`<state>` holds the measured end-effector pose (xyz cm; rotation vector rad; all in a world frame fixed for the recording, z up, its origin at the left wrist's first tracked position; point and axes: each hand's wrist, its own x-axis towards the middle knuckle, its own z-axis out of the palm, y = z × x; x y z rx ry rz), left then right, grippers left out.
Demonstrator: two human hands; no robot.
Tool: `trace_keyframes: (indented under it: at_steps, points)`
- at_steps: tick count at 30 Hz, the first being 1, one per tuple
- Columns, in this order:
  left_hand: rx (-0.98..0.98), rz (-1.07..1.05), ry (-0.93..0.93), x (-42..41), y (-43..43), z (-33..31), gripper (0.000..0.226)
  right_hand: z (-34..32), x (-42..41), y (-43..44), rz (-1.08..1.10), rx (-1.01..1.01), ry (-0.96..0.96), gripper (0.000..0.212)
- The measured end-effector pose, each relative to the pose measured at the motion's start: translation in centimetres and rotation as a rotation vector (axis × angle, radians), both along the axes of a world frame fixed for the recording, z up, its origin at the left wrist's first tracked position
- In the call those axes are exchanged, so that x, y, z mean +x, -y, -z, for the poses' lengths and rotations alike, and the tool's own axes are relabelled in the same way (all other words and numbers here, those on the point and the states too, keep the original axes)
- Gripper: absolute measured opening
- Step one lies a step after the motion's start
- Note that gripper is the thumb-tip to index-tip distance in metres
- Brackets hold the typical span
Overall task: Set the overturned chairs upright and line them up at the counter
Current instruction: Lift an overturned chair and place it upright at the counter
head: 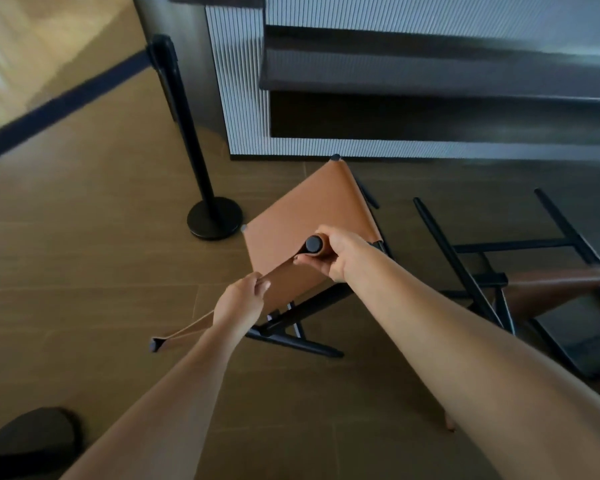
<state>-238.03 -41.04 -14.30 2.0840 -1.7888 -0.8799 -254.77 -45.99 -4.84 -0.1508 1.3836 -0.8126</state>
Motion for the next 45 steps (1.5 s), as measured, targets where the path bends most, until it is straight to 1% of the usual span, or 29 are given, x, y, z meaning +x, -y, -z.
trace_keyframes:
  at_steps: [6,10,15,18,21,23,27,31,37,45]
  points:
    - [-0.088,0.002,0.134,-1.8,4.0,-2.3,0.018,-0.7,-2.6,2.8,0.08,-0.004,0.126,0.04]
    - [-0.127,0.051,0.214,-3.3,6.4,-4.2,0.019,-1.4,-4.8,4.0,0.148,-0.006,0.185,0.029]
    - [-0.217,0.158,0.235,-5.5,9.1,-6.2,0.019,-2.0,-7.7,5.4,0.269,0.007,0.259,0.036]
    - [-0.232,0.198,0.25,-6.4,10.5,-7.2,0.023,-2.0,-8.9,6.2,0.331,0.004,0.305,0.037]
    - [-0.271,0.256,0.279,-7.1,11.6,-7.7,0.019,-1.9,-9.9,6.5,0.377,0.023,0.347,0.037]
    - [-0.282,0.287,0.256,-7.7,12.3,-8.1,0.02,-1.8,-10.8,6.5,0.411,0.036,0.355,0.039]
    - [-0.223,0.322,0.168,-8.9,13.6,-8.5,0.017,-1.5,-12.8,6.1,0.507,0.069,0.337,0.042]
    - [-0.271,0.449,0.131,-10.7,13.8,-7.9,0.021,-0.7,-15.3,4.8,0.623,0.092,0.256,0.041]
    - [-0.315,0.652,0.189,-14.4,13.6,-6.8,0.025,1.2,-18.7,2.0,0.768,0.103,0.269,0.041]
    - [-0.314,0.823,0.202,-17.3,11.7,-5.2,0.023,4.4,-20.8,-2.4,0.894,0.152,0.303,0.042]
